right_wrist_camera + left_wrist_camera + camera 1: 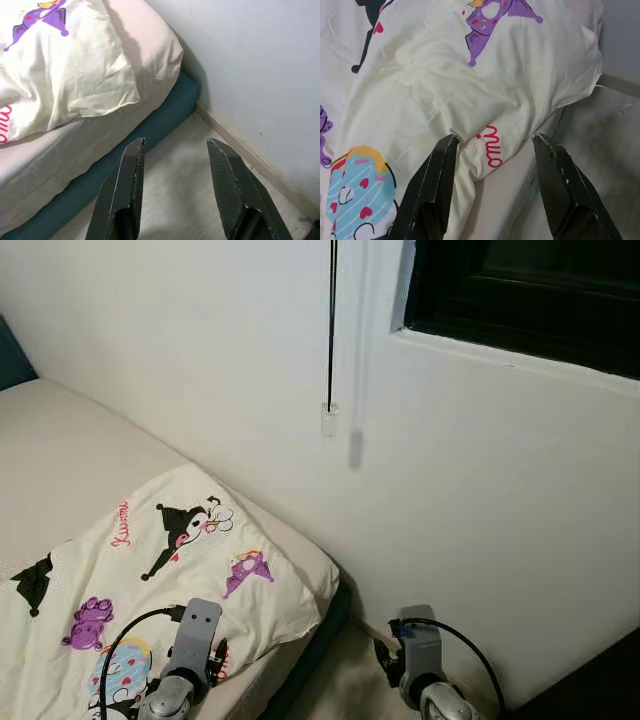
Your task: Clean up the room
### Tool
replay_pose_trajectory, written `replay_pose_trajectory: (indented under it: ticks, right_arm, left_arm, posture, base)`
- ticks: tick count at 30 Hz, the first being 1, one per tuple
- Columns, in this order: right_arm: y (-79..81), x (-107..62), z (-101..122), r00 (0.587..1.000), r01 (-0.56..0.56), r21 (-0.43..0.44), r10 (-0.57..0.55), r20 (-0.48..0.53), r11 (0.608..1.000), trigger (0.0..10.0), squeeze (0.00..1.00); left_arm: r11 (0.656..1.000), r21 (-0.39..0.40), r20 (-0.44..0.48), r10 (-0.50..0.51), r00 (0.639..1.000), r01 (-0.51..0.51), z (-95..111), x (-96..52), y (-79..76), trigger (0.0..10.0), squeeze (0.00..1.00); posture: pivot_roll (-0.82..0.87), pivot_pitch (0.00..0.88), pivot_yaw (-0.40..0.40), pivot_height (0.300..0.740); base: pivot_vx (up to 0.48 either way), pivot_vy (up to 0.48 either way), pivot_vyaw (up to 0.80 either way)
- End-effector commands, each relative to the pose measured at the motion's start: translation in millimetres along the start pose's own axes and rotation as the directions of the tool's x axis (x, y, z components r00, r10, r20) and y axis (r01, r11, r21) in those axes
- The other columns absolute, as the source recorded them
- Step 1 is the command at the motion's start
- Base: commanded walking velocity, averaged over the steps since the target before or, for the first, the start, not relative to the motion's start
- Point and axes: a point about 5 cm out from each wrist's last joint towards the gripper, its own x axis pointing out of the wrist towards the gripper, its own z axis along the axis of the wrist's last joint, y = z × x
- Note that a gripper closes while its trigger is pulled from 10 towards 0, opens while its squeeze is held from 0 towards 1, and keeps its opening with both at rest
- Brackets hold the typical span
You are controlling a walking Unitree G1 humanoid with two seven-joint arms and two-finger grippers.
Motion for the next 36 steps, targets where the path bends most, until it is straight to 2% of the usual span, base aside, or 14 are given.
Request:
replay_pose_trajectory:
  ticks: [1,13,19,21,24,31,36]
  right_arm:
    - [1.3,-1.6,-5,1.000,-0.004,0.005,0.004,-0.016,1.000,10.0,0.00]
    - [-0.8,-4.8,-10,0.999,0.031,0.040,-0.030,-0.020,0.999,10.0,0.00]
    - [-1.9,-5.0,-9,0.999,0.041,0.043,-0.041,-0.009,0.998,10.0,0.00]
    - [-3.8,-5.2,-9,0.998,0.058,0.080,-0.058,-0.006,0.995,10.0,0.00]
    - [-4.5,-5.2,-9,0.998,0.065,0.087,-0.064,-0.008,0.994,10.0,0.00]
    - [-5.1,-6.1,-10,0.997,0.073,0.090,-0.072,-0.012,0.993,10.0,0.00]
    - [-5.3,-7.0,-12,0.997,0.077,0.092,-0.076,-0.015,0.993,10.0,0.00]
  left_arm:
    - [1.000,-0.008,-0.013,-0.008,1.000,0.008,-5,-3.0,-2.8,10.0,0.00]
    - [0.998,0.026,-0.005,-0.063,0.998,0.063,3,2.1,-9.3,10.0,0.00]
    - [0.996,0.015,0.002,-0.085,0.996,0.085,5,3.3,-12.6,10.0,0.00]
    - [0.995,0.022,0.004,-0.094,0.996,0.094,6,3.5,-13.6,10.0,0.00]
    - [0.995,0.023,0.009,-0.099,0.995,0.098,7,3.6,-14.3,10.0,0.00]
    - [0.994,0.038,0.014,-0.102,0.995,0.101,8,3.8,-15.5,10.0,0.00]
    - [0.996,0.010,0.010,-0.093,0.996,0.093,7,3.9,-15.5,10.0,0.00]
  posture:
    - [0.05,0.084,0.002,0.734]
    - [0.05,0.087,0.025,0.734]
    - [0.04,0.087,0.030,0.734]
    - [0.04,0.089,0.035,0.734]
    - [0.04,0.092,0.038,0.734]
    - [0.04,0.093,0.040,0.734]
    - [0.04,0.096,0.041,0.734]
  base:
    - [0.000,0.000,0.80]
    - [0.000,0.000,0.80]
    - [0.000,0.000,0.65]
    - [0.000,0.000,0.00]
    - [0.000,0.000,0.00]
    - [0.000,-0.480,0.00]
    - [0.000,-0.335,0.00]
